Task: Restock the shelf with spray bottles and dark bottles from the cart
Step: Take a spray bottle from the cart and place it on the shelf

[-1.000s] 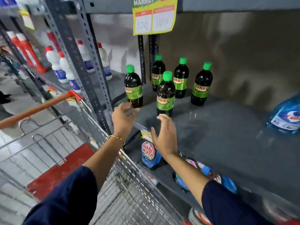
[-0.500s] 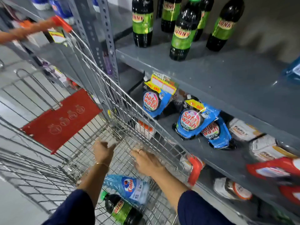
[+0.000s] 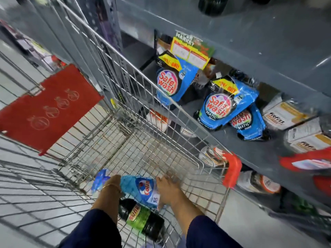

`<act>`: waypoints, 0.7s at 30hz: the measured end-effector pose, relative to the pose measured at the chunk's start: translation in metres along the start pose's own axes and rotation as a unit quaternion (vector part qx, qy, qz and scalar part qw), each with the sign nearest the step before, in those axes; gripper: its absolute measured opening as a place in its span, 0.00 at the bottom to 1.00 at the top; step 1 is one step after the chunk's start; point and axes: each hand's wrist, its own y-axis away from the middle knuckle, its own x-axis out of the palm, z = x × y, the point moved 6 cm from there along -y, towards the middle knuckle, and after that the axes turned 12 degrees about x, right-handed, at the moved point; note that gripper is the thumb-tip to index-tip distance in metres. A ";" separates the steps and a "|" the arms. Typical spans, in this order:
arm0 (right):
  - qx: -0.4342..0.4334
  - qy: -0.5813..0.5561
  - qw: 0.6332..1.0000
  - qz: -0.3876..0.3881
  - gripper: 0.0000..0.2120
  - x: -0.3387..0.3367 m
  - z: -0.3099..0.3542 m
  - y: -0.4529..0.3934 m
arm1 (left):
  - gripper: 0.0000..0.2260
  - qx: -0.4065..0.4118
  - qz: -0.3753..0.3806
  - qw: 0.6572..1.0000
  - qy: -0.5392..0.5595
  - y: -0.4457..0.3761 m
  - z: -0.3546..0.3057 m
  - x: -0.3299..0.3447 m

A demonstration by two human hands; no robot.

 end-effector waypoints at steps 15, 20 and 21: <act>0.019 -0.040 0.994 -0.104 0.43 -0.045 -0.008 0.035 | 0.19 0.114 0.039 0.992 0.050 0.019 -0.060 0.006; 0.042 -0.175 0.976 -0.120 0.38 -0.085 -0.024 0.074 | 0.10 0.237 0.067 0.967 0.063 0.078 -0.117 0.015; 0.038 -0.177 0.974 -0.135 0.37 -0.092 -0.027 0.085 | 0.09 0.267 0.079 0.959 0.056 0.095 -0.128 0.017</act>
